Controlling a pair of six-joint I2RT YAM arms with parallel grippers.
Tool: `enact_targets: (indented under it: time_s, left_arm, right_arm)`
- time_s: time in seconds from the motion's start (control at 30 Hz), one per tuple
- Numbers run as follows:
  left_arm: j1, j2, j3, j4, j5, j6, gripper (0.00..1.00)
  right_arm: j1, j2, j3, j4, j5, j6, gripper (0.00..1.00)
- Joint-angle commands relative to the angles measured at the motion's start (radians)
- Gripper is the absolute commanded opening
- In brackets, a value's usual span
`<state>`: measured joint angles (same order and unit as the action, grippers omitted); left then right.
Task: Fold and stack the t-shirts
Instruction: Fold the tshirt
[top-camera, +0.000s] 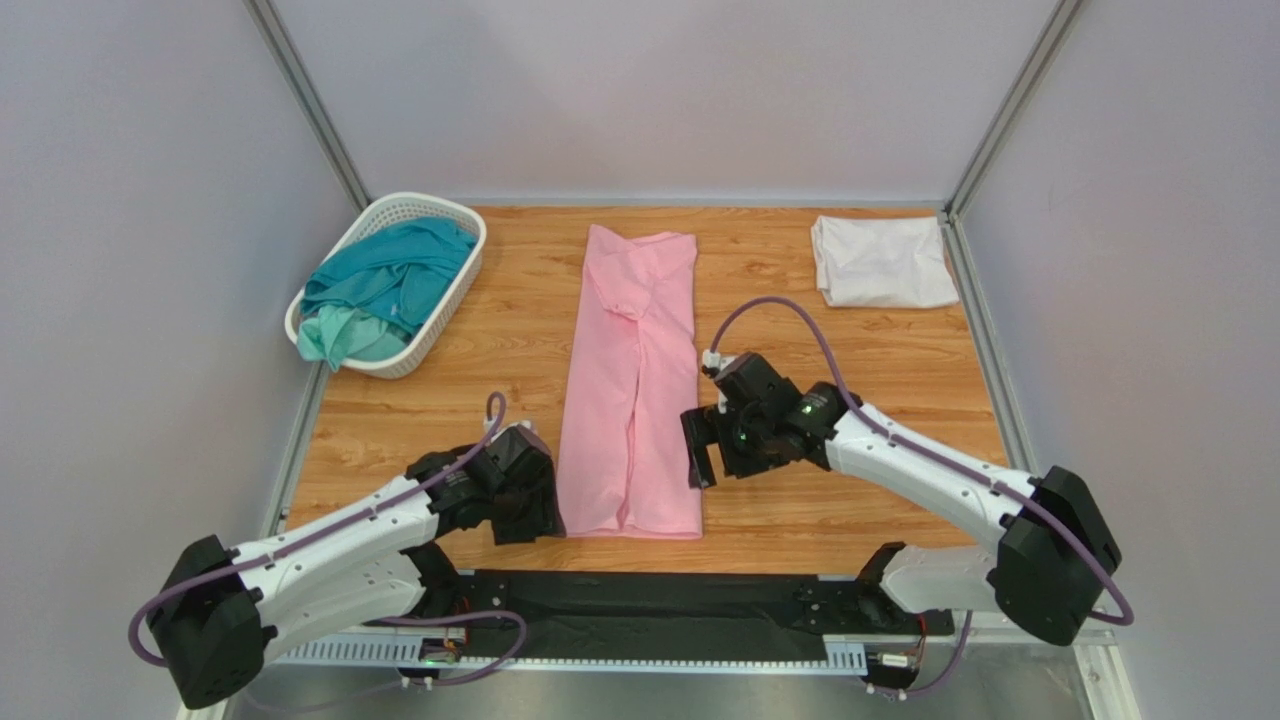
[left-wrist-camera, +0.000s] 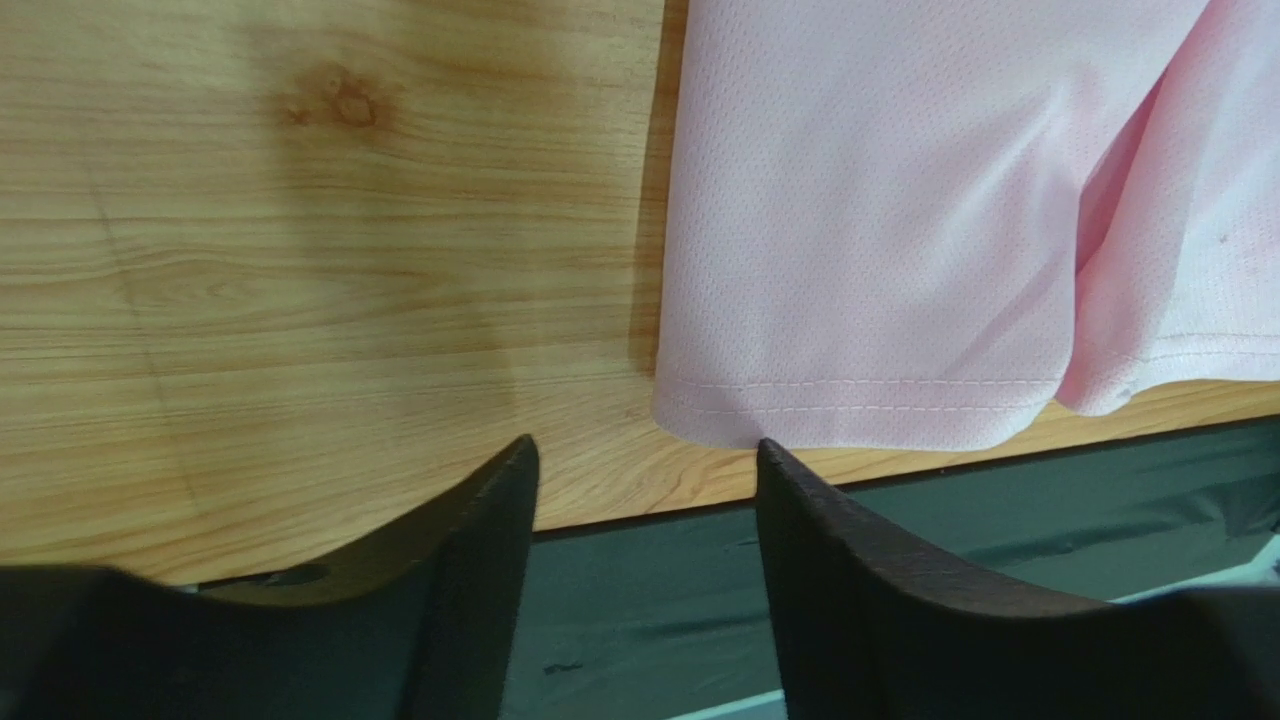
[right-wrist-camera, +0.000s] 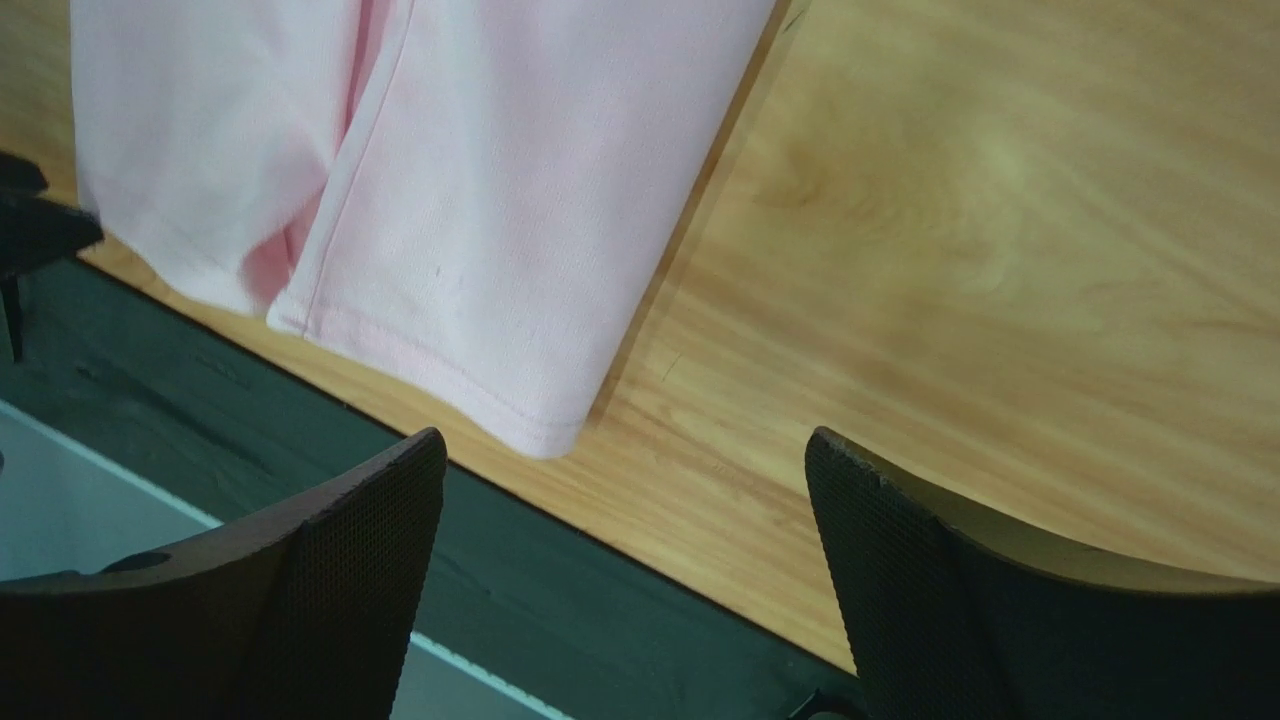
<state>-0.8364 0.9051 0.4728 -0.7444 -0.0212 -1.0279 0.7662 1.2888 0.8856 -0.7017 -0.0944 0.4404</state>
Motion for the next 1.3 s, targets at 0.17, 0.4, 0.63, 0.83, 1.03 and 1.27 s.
enact_targets:
  time_s: [0.17,0.4,0.63,0.83,1.03,1.27]
  left_arm:
    - [-0.003,0.050,-0.068,0.191,0.076,-0.038,0.50]
    - [-0.003,0.112,-0.056,0.218,0.072,-0.026,0.23]
    - [-0.003,0.089,-0.066,0.232,0.069,-0.023,0.00]
    - [-0.003,0.043,-0.065,0.235,0.053,-0.014,0.00]
    - [-0.003,0.014,-0.045,0.231,0.064,-0.004,0.00]
    - [0.000,0.023,0.047,0.215,0.023,0.032,0.00]
  right_arm:
    - [0.211,-0.002,-0.083,0.048,-0.010,0.124,0.85]
    - [0.225,0.111,-0.114,0.134,-0.057,0.129,0.74]
    - [0.228,0.188,-0.120,0.168,-0.094,0.153,0.47]
    - [0.228,0.187,-0.112,0.148,-0.067,0.158,0.16]
    - [0.226,0.144,-0.070,0.100,0.002,0.150,0.00]
    - [0.197,0.087,0.028,0.051,0.090,0.113,0.00]
